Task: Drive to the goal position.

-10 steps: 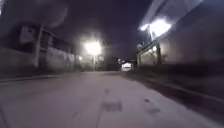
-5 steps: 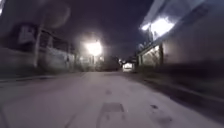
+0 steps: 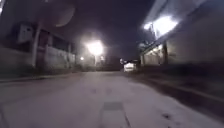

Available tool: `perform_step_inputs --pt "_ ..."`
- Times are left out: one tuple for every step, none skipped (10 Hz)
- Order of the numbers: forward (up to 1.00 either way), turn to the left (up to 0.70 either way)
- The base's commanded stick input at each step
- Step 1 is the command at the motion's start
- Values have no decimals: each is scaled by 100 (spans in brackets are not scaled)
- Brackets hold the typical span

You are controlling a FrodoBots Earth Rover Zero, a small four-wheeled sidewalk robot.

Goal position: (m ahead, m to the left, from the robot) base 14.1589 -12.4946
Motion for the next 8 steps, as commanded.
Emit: perform_step_inputs --pt "70 -35" --pt "70 -34" --pt "70 -2" --pt "70 0" --pt "70 0" --pt "70 0" --pt "70 0" --pt "70 0"
